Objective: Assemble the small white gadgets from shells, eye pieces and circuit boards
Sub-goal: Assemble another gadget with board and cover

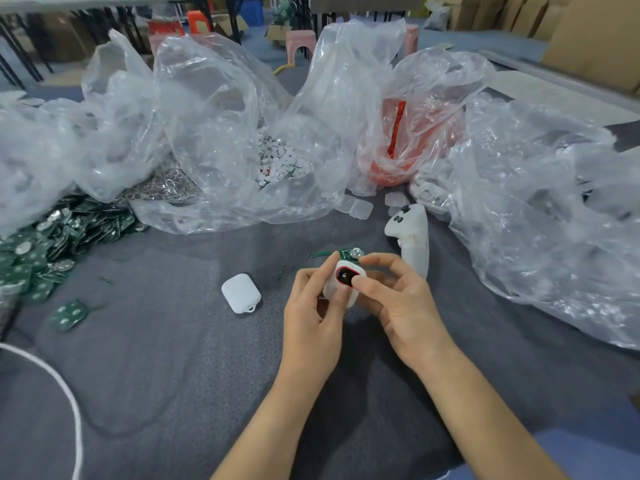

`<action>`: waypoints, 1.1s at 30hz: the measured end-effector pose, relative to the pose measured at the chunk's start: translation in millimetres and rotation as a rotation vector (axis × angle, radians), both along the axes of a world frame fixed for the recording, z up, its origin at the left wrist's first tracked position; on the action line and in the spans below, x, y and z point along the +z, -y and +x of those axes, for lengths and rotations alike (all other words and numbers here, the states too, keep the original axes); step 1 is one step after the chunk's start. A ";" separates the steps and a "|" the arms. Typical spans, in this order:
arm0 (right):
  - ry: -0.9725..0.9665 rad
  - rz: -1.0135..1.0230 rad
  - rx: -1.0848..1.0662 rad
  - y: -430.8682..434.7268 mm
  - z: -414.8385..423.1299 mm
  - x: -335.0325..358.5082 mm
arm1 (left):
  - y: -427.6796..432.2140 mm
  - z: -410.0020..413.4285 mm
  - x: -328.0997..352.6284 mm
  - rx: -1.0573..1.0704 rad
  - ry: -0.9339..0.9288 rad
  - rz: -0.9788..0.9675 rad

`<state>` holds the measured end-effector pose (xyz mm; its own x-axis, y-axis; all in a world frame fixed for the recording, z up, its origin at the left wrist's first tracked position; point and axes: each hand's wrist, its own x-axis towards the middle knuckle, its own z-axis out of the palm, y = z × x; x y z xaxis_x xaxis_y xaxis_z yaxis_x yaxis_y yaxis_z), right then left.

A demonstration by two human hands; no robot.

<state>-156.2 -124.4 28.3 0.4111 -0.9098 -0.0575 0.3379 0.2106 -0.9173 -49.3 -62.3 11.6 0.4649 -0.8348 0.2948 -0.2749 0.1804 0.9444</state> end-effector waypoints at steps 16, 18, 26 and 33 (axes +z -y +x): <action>-0.071 -0.118 -0.017 -1.2 0.6 3.4 | -1.0 -0.9 0.6 -0.011 0.028 0.004; -0.012 -0.092 0.022 -0.4 0.6 4.2 | -1.3 -0.7 1.1 -0.013 -0.010 0.002; -0.022 -0.090 0.089 3.9 -0.8 2.7 | -2.7 2.3 5.8 0.015 -0.072 -0.013; -0.483 -0.526 -0.080 1.7 1.1 -0.5 | -7.0 21.7 5.5 0.043 0.410 -0.103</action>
<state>-155.1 -126.1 27.9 0.3814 -0.8932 0.2380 -0.1353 -0.3086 -0.9415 -27.6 -55.3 17.0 0.3258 -0.7736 0.5435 -0.6333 0.2483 0.7330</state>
